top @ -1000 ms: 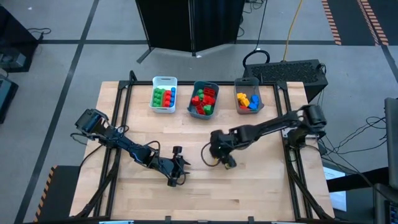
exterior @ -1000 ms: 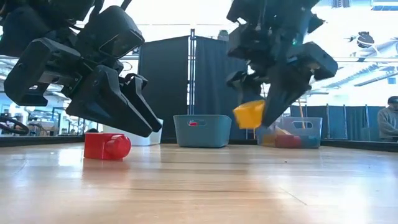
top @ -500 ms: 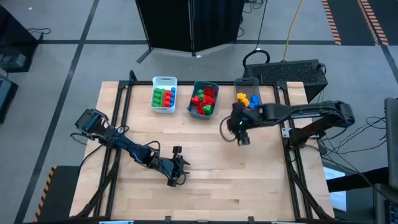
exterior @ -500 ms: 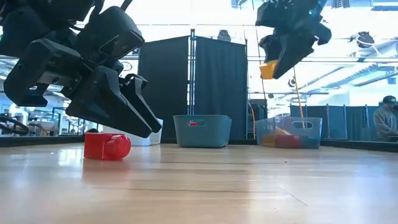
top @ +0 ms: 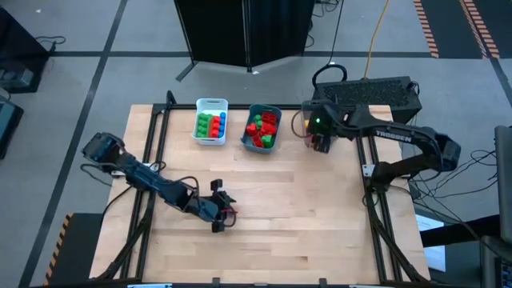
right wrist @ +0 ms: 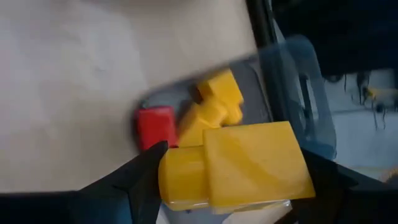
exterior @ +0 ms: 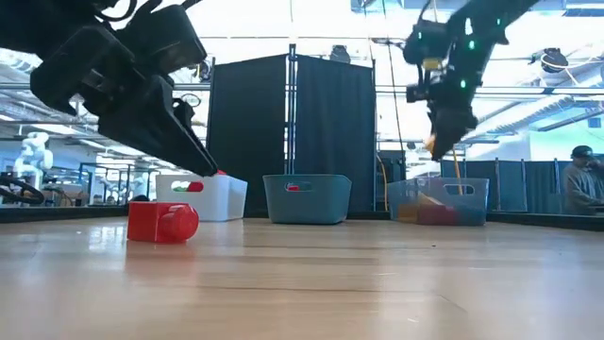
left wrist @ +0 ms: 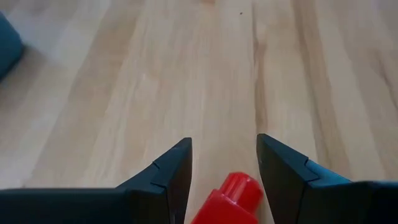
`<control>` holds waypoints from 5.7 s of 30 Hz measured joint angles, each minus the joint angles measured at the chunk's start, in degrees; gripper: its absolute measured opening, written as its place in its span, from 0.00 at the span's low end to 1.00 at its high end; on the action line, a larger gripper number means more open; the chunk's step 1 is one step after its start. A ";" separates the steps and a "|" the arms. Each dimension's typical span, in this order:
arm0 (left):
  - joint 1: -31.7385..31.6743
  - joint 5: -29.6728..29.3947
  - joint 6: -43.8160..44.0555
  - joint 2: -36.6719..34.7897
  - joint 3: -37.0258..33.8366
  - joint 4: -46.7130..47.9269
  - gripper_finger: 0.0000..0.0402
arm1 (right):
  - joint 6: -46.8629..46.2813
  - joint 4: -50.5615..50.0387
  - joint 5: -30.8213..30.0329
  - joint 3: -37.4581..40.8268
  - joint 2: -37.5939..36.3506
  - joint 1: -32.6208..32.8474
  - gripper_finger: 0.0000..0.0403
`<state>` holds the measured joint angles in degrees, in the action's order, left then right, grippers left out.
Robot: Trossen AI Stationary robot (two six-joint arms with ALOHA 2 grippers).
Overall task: Sort blocks by size
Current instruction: Put the 1 stud yellow game piece into the black bin, then put the 1 stud red game piece into the black bin
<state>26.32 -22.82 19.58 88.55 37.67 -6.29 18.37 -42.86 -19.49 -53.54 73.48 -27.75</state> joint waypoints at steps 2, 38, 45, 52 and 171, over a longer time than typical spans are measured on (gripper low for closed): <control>0.27 -0.49 0.06 -1.22 0.00 0.96 0.40 | 1.34 2.26 0.39 1.63 0.01 -3.75 0.65; 2.74 7.79 5.63 -1.55 -0.02 9.88 0.40 | -16.43 21.14 27.52 5.05 -1.51 -10.68 0.70; 2.71 7.23 5.65 -1.55 -0.02 9.89 0.40 | -21.49 23.98 30.10 5.01 -1.54 0.03 0.69; 2.67 -1.44 5.56 -1.55 -0.02 8.82 0.40 | -24.85 31.54 29.90 5.01 -0.25 13.40 0.69; 2.19 9.42 7.05 9.84 1.99 2.00 0.40 | -35.15 55.89 -0.26 -7.75 43.45 47.58 0.29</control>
<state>28.51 -13.40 26.63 98.39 39.66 -4.29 -16.78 13.03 -19.74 -61.28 116.93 19.84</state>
